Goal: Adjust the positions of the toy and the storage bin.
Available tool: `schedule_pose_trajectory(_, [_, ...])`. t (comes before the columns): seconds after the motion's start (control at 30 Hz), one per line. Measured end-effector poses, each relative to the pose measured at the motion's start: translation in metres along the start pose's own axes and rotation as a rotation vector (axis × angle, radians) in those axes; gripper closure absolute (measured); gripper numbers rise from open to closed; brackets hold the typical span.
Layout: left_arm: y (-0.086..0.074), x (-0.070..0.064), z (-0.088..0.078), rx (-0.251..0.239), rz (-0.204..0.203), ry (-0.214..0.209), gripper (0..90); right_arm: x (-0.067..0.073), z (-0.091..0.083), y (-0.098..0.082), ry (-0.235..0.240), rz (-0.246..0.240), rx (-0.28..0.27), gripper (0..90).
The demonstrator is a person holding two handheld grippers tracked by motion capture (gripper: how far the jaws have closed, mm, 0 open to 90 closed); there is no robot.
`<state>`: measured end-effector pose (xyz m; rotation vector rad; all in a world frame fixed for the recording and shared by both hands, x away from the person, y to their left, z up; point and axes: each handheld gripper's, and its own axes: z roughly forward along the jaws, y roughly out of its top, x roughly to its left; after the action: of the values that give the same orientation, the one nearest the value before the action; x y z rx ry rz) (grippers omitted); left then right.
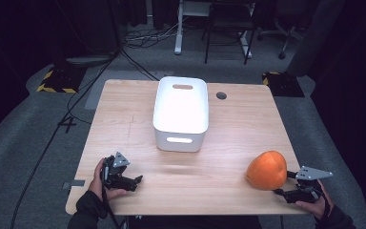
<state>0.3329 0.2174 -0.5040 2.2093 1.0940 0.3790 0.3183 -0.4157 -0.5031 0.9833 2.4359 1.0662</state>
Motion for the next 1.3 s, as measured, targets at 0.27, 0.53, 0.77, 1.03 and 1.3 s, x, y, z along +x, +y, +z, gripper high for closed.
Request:
schedule_pose_trajectory(0.27, [0.0, 0.0, 0.0, -0.002, -0.001, 0.002, 0.4, 0.001, -0.001, 0.0, 0.02, -0.002, 0.003, 16.5])
schedule_pose_trajectory(0.53, [0.0, 0.0, 0.0, -0.002, 0.002, 0.01, 0.6, -0.001, -0.014, 0.002, 0.054, -0.023, -0.014, 18.9])
schedule_pose_trajectory(0.77, [0.0, 0.0, 0.0, -0.002, 0.002, 0.01, 0.6, -0.001, -0.025, 0.011, 0.04, -0.046, -0.049, 18.9])
schedule_pose_trajectory(1.03, [0.0, 0.0, 0.0, -0.002, -0.001, 0.011, 0.6, 0.0, -0.046, 0.03, 0.025, -0.079, -0.114, 18.5])
schedule_pose_trajectory(1.3, [0.0, 0.0, 0.0, -0.001, 0.002, 0.012, 0.6, 0.007, -0.053, 0.066, 0.026, -0.156, -0.15, 18.5])
